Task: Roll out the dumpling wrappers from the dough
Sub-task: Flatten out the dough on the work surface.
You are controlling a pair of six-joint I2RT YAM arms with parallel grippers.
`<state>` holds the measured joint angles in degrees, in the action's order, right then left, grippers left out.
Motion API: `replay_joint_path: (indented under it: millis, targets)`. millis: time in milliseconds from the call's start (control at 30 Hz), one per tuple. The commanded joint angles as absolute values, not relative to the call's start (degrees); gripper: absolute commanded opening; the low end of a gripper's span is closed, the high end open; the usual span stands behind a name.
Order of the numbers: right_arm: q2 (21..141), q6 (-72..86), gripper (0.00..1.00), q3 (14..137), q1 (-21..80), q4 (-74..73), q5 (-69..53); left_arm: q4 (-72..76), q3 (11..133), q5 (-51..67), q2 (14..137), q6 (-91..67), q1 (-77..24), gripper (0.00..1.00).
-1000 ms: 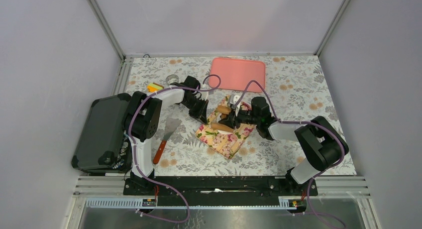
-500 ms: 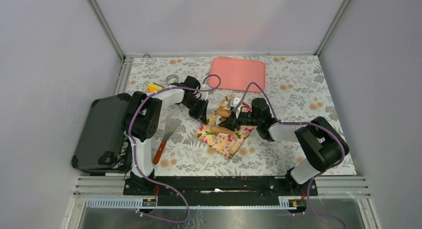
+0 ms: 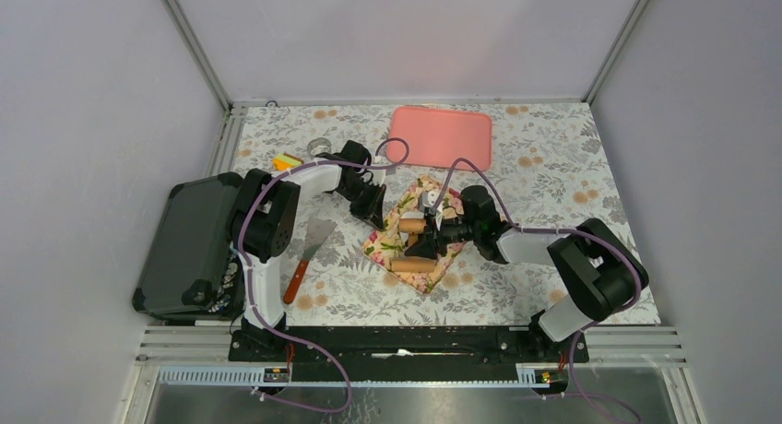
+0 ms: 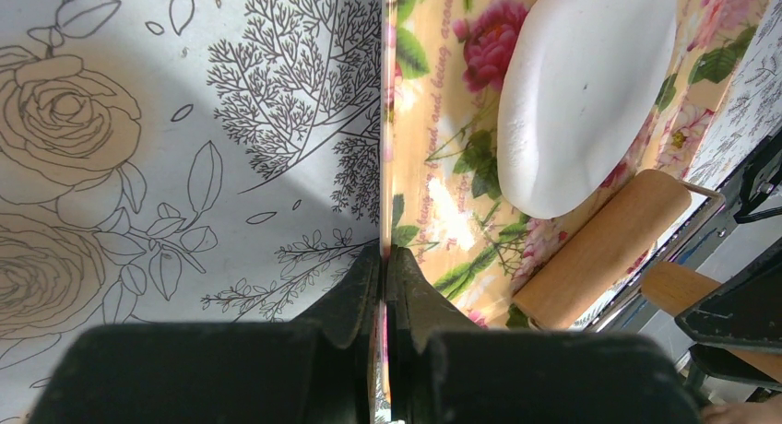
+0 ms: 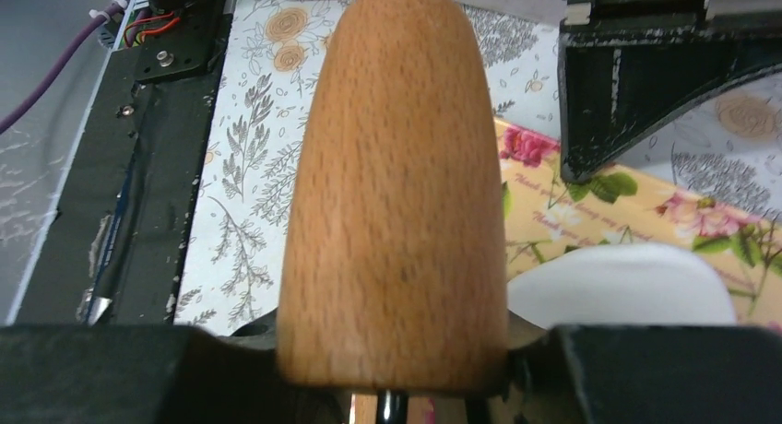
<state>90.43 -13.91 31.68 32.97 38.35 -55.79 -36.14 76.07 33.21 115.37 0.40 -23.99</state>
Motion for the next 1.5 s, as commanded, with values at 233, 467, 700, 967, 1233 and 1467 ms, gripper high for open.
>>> replay_joint_path:
  millis: [233,467,700,967,1233,1467]
  targets:
    - [84.5,-6.3,0.00,39.9,28.1,39.5,-52.7,-39.1,75.1,28.0,118.7,2.1,-23.5,0.00]
    - [92.4,-17.3,0.00,41.1,25.9,40.0,-47.8,-39.2,75.2,27.9,118.8,2.0,-23.5,0.00]
    - [96.3,-20.6,0.00,39.1,26.7,34.7,-48.4,-39.1,75.2,28.0,118.7,2.1,-23.5,0.00]
    - [93.1,-20.4,0.00,33.4,30.4,29.1,-45.4,-39.1,75.2,27.9,118.7,2.0,-23.5,0.00]
    - [93.1,-18.1,0.00,30.7,31.3,27.0,-45.3,-39.0,75.1,27.7,118.7,1.9,-23.5,0.00]
    - [91.9,-18.6,0.00,30.3,32.2,25.1,-46.9,-39.0,75.0,27.6,118.7,1.8,-23.5,0.00]
